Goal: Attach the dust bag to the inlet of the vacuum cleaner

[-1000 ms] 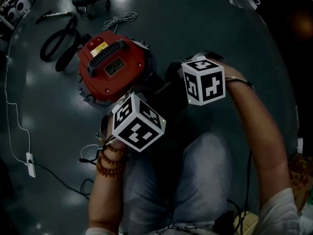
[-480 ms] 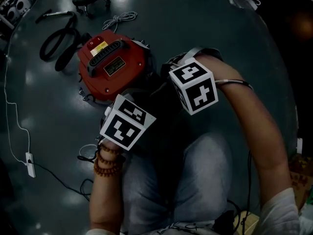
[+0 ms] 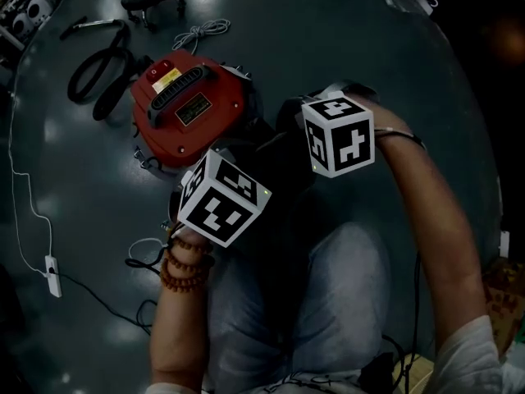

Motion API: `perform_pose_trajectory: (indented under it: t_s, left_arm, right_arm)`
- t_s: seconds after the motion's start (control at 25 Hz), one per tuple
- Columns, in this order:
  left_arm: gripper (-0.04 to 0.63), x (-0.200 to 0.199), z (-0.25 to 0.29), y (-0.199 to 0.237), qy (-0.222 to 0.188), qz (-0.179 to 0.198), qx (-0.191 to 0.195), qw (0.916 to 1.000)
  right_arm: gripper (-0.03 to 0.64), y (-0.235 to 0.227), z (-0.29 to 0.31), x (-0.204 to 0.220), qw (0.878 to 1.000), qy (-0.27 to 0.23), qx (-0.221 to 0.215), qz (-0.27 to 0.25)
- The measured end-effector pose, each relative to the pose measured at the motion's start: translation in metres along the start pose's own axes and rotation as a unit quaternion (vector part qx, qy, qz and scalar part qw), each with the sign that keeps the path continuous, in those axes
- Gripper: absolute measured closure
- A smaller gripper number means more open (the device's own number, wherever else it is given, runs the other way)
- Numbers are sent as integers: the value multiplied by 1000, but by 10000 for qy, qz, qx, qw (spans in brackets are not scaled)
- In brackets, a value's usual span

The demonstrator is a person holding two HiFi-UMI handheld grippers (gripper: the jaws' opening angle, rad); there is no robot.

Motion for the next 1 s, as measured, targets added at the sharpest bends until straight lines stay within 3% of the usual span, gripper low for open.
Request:
perform_pose_trajectory:
  t_s: [0.08, 0.16, 0.36, 0.48, 0.56, 0.72, 0.8, 0.88, 1.0]
  left_arm:
    - [569, 7, -1, -1, -92, -252, 19, 9996]
    - [570, 10, -1, -1, -82, -279, -72, 9996]
    - [565, -4, 6, 4, 481, 695, -442, 9954]
    - [561, -10, 6, 6, 548, 891, -527, 9931]
    - [563, -7, 4, 5, 366, 667, -522, 9957]
    - [569, 5, 0, 3, -83, -65, -326, 9994]
    - [569, 9, -1, 3, -114, -196, -315, 9992]
    - [569, 6, 0, 3, 66, 24, -412, 9991]
    - [566, -5, 4, 6, 431, 619, -548, 9956]
  right_arm:
    - [565, 0, 1, -5, 9976, 442, 74, -533]
    - [565, -1, 3, -7, 9963, 533, 56, -676]
    - [563, -4, 1, 6, 9986, -271, -21, 449]
    - [565, -4, 0, 10, 9946, -555, -80, 872]
    - [565, -5, 0, 7, 9975, -341, -34, 622]
    - [564, -7, 1, -4, 9981, 449, 161, -379]
    - [563, -7, 2, -7, 9962, 609, 156, -610]
    - [563, -7, 2, -5, 9979, 452, 100, -449]
    - [563, -8, -1, 4, 9994, -132, 29, 309]
Point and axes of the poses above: the fingertips, and each gripper's own axes: z forward along the fingers, y to its left, x out of its underside, the point moved 1 cm from there along -z, backward along the fingers, and after that the axes turned 10 degrees about z, right-handed, at the moved point
